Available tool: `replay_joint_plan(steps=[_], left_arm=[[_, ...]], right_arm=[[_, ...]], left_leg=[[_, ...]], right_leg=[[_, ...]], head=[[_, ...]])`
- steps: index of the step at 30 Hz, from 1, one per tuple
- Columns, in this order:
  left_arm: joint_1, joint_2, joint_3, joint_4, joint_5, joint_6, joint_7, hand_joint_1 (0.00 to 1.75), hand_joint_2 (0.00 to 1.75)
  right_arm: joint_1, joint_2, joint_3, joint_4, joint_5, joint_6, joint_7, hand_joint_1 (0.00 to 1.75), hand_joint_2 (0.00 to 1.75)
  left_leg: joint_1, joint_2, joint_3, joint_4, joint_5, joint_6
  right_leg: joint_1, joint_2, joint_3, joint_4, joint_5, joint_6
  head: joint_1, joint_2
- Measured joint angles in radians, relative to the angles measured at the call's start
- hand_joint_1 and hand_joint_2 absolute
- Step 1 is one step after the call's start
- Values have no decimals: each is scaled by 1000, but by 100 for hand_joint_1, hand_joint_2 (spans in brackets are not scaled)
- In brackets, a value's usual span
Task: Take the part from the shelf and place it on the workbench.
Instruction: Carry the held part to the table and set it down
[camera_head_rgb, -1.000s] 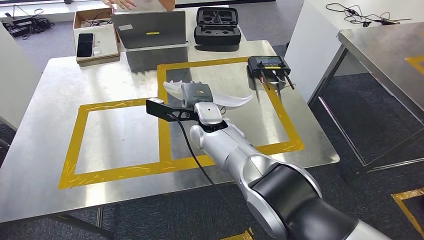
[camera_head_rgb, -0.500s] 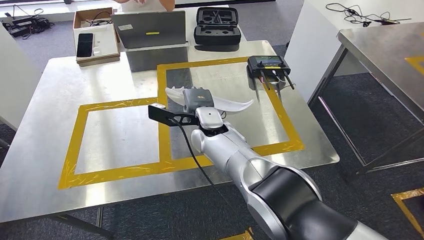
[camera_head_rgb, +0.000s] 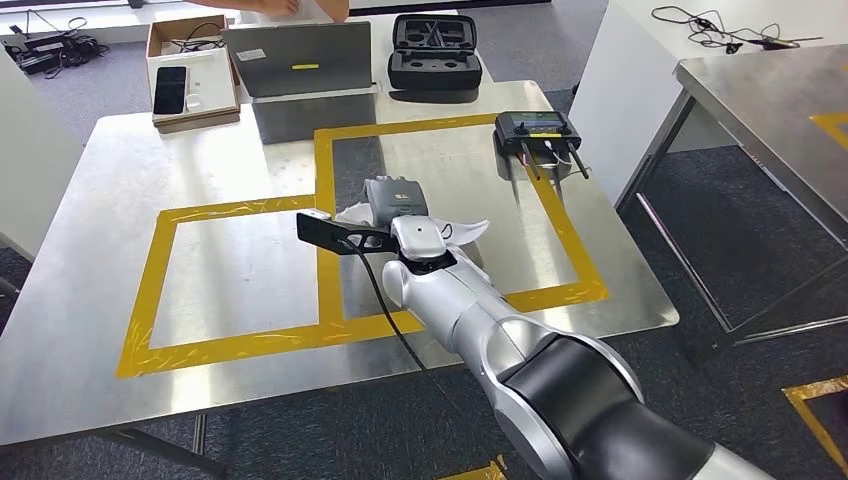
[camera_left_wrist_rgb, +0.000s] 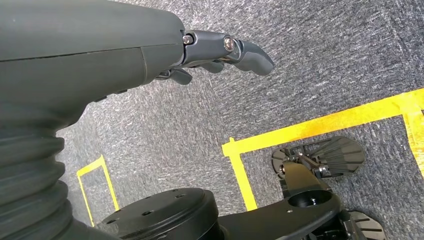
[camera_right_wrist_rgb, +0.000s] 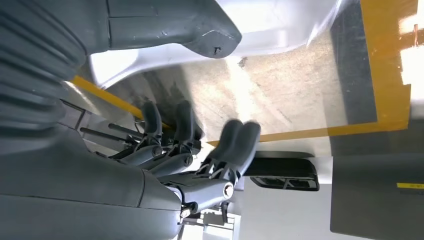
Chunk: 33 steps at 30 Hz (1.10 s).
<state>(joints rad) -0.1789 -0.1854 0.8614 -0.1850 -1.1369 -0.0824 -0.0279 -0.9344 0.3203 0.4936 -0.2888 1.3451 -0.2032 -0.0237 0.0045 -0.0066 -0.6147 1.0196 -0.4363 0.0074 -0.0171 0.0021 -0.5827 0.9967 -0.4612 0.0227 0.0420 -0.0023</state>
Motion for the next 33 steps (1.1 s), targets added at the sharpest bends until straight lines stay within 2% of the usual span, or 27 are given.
replay_joint_plan(steps=[18, 22, 33], left_arm=[[2, 0, 0, 0, 2, 0, -1, 0, 175], [3, 0, 0, 0, 3, 0, -1, 0, 0], [4, 0, 0, 0, 4, 0, 2, 0, 0]], right_arm=[[5, 0, 0, 0, 6, 6, -9, 0, 0], [7, 0, 0, 0, 6, 6, -11, 0, 0], [11, 0, 0, 0, 7, 6, -12, 0, 0]], left_leg=[[0, 0, 0, 0, 0, 0], [0, 0, 0, 0, 0, 0], [0, 0, 0, 0, 0, 0]], right_leg=[[0, 0, 0, 0, 0, 0], [0, 0, 0, 0, 0, 0], [0, 0, 0, 0, 0, 0]], head=[[0, 0], [0, 0], [0, 0]])
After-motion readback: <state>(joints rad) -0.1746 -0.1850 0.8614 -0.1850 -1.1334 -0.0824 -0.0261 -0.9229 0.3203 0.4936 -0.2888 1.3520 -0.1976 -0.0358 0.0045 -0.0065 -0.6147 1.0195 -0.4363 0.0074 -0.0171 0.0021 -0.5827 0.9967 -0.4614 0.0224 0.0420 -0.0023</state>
